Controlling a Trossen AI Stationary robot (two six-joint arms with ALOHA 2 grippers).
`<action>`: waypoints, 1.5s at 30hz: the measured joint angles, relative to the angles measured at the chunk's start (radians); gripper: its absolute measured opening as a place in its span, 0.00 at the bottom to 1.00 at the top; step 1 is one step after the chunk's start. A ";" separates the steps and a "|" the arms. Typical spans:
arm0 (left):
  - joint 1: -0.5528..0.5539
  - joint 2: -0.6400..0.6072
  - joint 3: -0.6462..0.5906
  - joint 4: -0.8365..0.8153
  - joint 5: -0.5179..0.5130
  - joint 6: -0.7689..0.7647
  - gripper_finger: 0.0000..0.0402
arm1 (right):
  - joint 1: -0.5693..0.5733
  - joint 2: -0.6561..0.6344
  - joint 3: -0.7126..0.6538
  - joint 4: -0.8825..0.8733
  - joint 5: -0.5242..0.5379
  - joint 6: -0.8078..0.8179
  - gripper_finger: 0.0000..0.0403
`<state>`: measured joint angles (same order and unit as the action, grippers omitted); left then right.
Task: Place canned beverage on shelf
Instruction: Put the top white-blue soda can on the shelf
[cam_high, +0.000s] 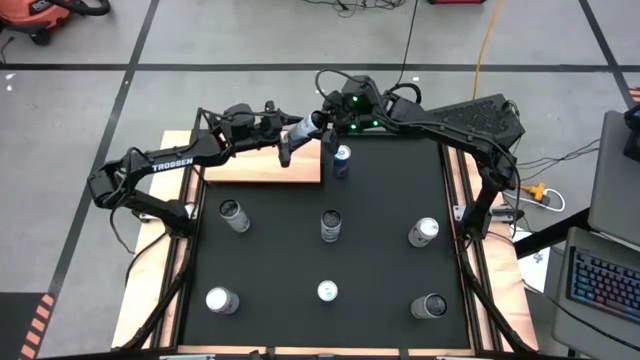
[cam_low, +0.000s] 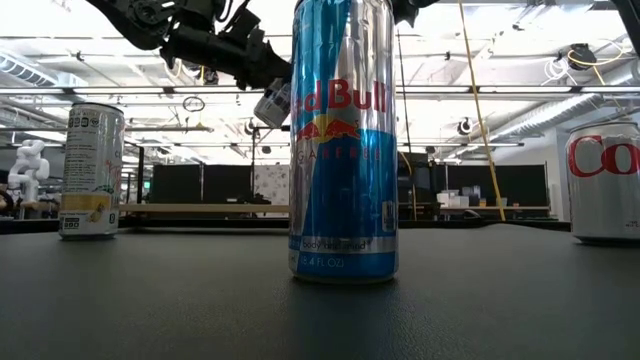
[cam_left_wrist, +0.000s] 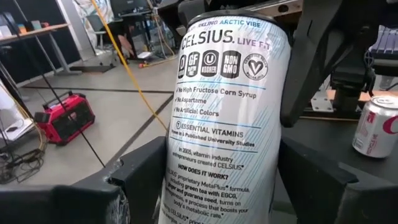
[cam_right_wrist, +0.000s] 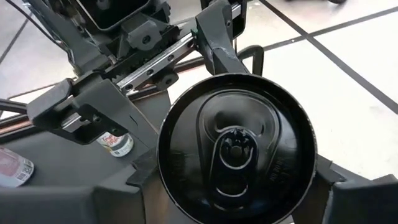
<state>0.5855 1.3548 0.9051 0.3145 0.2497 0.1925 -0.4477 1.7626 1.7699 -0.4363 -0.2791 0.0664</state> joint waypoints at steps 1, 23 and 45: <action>0.000 0.000 0.000 0.003 0.000 0.000 0.71 | 0.000 0.000 0.000 0.004 -0.001 0.000 0.55; 0.001 0.000 0.000 0.002 0.008 -0.006 0.71 | 0.004 -0.001 0.000 0.026 -0.013 0.000 0.55; -0.003 -0.001 0.003 -0.038 0.032 -0.029 0.71 | 0.004 -0.002 -0.001 0.050 -0.041 -0.002 0.55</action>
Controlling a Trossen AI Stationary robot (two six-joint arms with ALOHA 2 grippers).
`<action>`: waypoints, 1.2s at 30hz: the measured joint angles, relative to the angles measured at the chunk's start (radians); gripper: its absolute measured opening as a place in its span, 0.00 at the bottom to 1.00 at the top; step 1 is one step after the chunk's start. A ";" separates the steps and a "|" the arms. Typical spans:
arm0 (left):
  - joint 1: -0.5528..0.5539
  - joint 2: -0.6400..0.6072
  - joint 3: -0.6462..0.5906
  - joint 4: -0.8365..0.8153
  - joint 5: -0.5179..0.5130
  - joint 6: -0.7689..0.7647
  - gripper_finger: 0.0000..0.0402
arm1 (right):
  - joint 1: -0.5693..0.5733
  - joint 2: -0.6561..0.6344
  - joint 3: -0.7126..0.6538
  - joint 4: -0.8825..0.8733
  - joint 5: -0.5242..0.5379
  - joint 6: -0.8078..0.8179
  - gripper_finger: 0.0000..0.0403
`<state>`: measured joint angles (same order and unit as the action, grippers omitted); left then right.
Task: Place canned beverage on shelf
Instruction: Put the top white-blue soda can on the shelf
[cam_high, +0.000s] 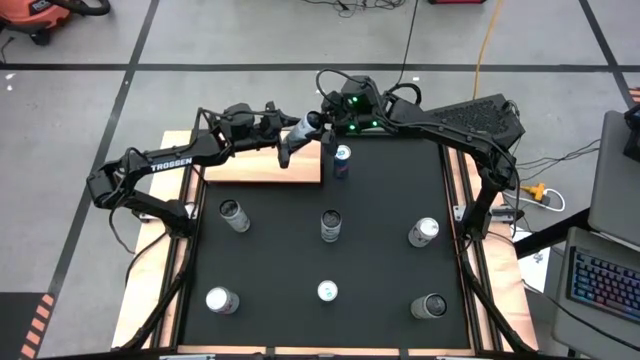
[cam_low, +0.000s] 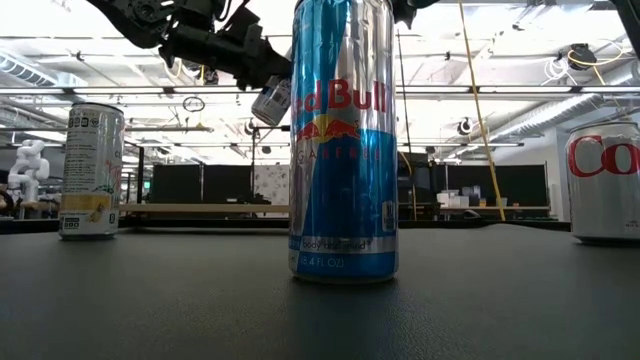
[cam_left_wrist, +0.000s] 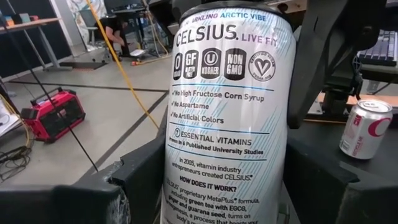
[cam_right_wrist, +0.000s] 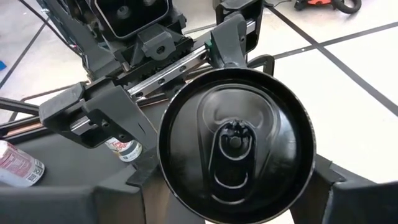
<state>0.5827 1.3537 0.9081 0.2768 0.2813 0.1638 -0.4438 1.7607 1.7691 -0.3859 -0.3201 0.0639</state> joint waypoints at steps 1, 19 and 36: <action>0.000 0.000 0.000 0.000 0.000 0.000 0.71 | 0.000 0.000 0.000 0.000 -0.001 0.000 0.55; -0.003 0.010 -0.002 -0.017 -0.025 0.000 0.71 | 0.013 -0.002 0.001 0.075 -0.025 -0.001 0.55; -0.030 0.019 -0.005 0.045 -0.037 0.006 0.71 | 0.013 -0.005 0.005 0.008 -0.020 0.003 0.55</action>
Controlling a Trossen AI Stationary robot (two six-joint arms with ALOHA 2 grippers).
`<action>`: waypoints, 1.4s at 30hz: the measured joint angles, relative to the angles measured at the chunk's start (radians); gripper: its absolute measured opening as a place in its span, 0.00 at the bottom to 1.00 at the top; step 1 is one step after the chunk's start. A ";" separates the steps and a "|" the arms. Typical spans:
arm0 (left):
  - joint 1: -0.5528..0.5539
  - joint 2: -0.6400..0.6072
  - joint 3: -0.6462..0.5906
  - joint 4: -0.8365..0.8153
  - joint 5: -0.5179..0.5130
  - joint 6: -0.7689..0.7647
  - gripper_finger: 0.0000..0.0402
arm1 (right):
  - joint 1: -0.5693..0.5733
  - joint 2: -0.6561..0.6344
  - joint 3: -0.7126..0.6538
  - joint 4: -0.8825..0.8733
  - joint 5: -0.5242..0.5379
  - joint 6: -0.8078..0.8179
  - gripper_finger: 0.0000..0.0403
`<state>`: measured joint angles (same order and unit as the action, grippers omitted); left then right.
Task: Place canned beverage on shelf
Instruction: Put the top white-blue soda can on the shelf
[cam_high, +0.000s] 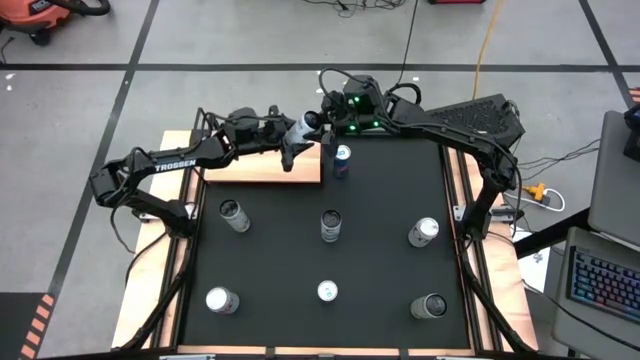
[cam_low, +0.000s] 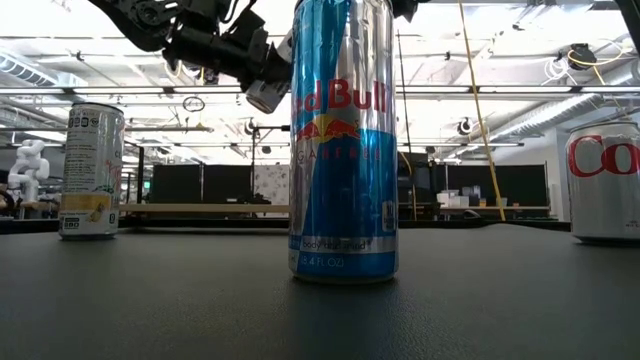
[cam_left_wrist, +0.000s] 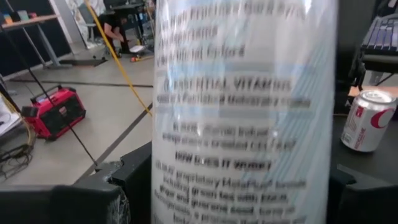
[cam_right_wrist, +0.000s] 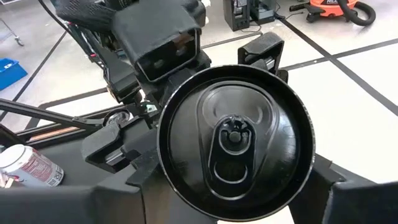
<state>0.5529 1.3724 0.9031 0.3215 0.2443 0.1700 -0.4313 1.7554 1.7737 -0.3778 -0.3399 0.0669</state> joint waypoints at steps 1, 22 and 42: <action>0.000 0.000 0.000 0.006 0.000 -0.001 0.71 | 0.000 0.000 0.000 0.001 0.007 0.000 0.55; 0.000 0.001 0.002 -0.027 0.012 -0.001 0.59 | 0.000 0.007 -0.002 -0.011 0.019 0.006 0.55; 0.005 0.002 -0.025 0.032 0.039 -0.037 0.61 | -0.001 -0.001 -0.003 0.002 0.017 0.022 0.68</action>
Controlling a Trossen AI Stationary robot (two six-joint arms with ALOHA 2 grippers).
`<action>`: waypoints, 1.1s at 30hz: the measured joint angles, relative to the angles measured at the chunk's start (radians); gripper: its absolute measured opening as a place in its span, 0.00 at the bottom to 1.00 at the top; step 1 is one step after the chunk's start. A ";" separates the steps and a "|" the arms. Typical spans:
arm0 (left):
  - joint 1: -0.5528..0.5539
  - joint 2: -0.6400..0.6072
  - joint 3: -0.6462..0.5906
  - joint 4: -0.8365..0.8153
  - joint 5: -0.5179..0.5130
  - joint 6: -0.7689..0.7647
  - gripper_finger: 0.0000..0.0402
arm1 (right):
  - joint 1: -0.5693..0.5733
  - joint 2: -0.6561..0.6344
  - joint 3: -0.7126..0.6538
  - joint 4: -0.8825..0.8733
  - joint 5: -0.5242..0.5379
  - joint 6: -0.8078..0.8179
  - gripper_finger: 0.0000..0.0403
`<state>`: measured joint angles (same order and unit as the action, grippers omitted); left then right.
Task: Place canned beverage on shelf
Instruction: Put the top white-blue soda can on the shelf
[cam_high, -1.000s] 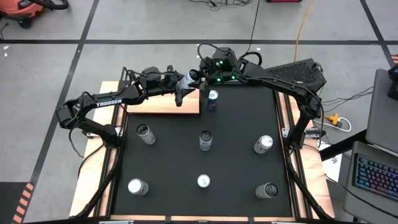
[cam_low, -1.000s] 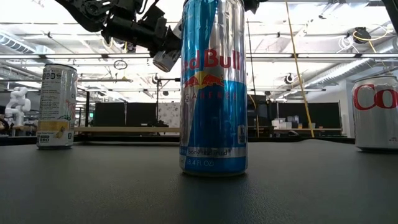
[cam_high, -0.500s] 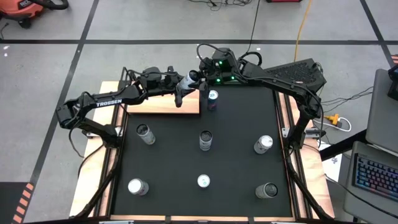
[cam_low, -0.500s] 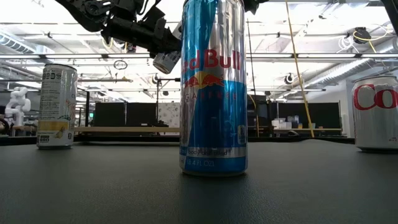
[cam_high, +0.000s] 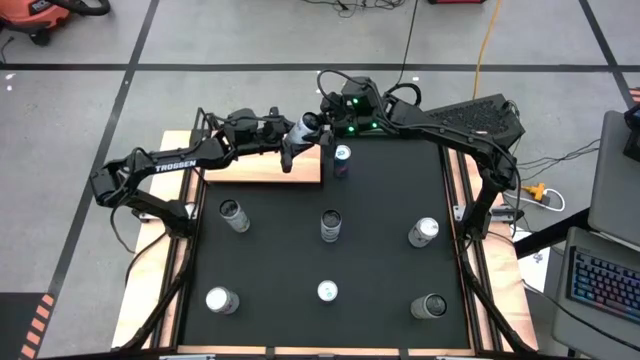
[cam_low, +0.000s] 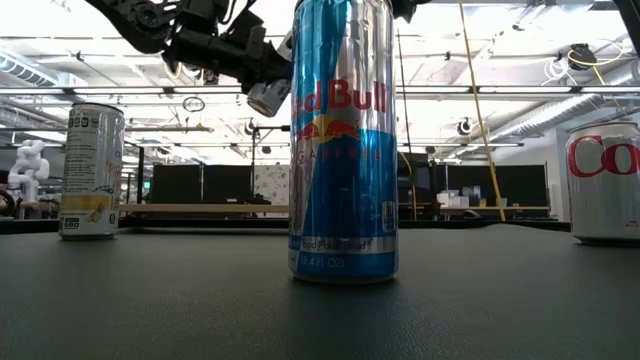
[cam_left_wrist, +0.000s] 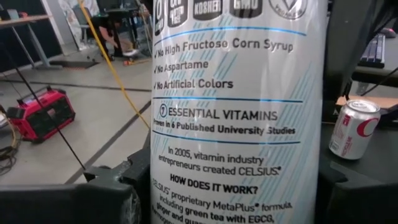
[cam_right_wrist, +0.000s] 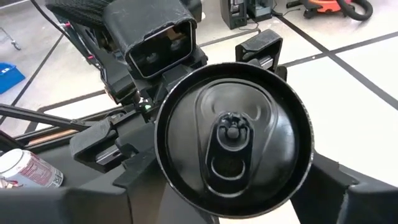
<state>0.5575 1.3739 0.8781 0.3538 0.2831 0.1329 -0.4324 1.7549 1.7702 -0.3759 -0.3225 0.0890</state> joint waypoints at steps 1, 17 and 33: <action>0.003 0.000 -0.012 0.012 0.000 0.000 0.62 | 0.000 -0.005 0.000 -0.012 0.002 0.000 0.68; 0.039 0.046 -0.178 0.328 -0.061 -0.082 0.62 | 0.001 -0.136 0.007 -0.073 0.002 -0.026 0.70; 0.040 0.329 -0.177 0.734 -0.052 -0.206 0.62 | 0.001 -0.167 0.007 -0.193 0.005 -0.065 0.70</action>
<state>0.5972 1.7031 0.7010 1.0875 0.2310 -0.0734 -0.4316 1.5879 1.7767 -0.5686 -0.3178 0.0238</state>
